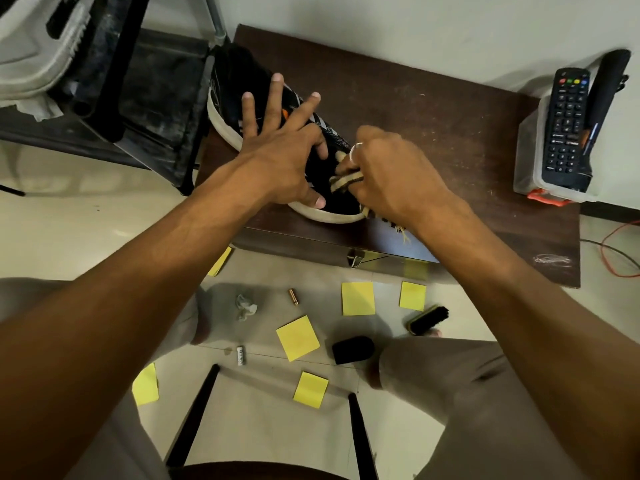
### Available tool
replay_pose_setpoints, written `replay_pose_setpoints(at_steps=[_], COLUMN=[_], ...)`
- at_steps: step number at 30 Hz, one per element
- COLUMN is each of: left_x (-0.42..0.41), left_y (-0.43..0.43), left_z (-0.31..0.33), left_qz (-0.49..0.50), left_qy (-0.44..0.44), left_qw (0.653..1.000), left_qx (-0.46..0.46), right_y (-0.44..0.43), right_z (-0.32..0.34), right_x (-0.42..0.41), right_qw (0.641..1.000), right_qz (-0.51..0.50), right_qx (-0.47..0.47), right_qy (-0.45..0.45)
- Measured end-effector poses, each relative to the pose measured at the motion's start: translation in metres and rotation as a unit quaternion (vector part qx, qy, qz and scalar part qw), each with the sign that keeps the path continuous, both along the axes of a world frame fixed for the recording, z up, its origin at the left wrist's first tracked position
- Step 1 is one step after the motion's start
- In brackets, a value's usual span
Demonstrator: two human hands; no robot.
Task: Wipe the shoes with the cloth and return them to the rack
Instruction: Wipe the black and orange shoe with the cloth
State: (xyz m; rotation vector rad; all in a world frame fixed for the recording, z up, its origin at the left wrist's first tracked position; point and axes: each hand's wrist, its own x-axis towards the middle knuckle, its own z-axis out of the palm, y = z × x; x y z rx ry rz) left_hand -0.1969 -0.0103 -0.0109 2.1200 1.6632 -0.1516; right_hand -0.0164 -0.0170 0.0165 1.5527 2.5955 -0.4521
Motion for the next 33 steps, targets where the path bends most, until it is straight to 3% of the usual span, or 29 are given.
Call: replay_pose_setpoints(at_steps=[4,7,9,12,15,22,25,27,30,33], left_x=[0.002,0.001,0.0,0.001,0.0,0.004,0.004,0.002,0.0,0.0], left_y=[-0.002,-0.002,0.0,0.003,0.001,-0.001,-0.001,-0.001,0.001,-0.001], left_z=[0.0,0.001,0.001,0.003,0.002,0.003,0.003,0.003,0.004,0.006], left_qz=[-0.002,-0.003,-0.002,-0.01,-0.002,-0.003,-0.004,-0.005,-0.006,-0.003], left_qy=[0.006,0.003,-0.006,-0.002,0.003,0.013,0.01,0.001,-0.012,-0.012], left_qw=[1.0,1.0,1.0,1.0,1.0,1.0,1.0,1.0,1.0,1.0], left_qx=[0.018,0.012,0.007,0.006,0.006,0.012,0.01,0.003,-0.009,-0.005], right_y=[-0.004,0.002,0.005,0.014,0.019,0.006,0.005,0.008,0.014,0.017], right_z=[0.005,0.017,0.023,0.024,0.012,0.005,0.016,0.024,0.02,0.007], right_x=[-0.008,-0.003,0.006,0.021,0.02,0.005,0.002,0.01,0.022,0.022], right_qw=[0.994,0.968,0.953,0.952,0.982,0.993,0.975,0.956,0.956,0.982], right_qz=[0.048,0.009,-0.031,-0.116,-0.086,0.04,0.051,0.02,-0.074,-0.074], right_qx=[-0.098,-0.246,-0.276,-0.15,-0.071,-0.107,-0.216,-0.28,-0.19,-0.087], right_qy=[0.006,0.053,0.122,0.239,0.153,0.016,0.022,0.078,0.212,0.15])
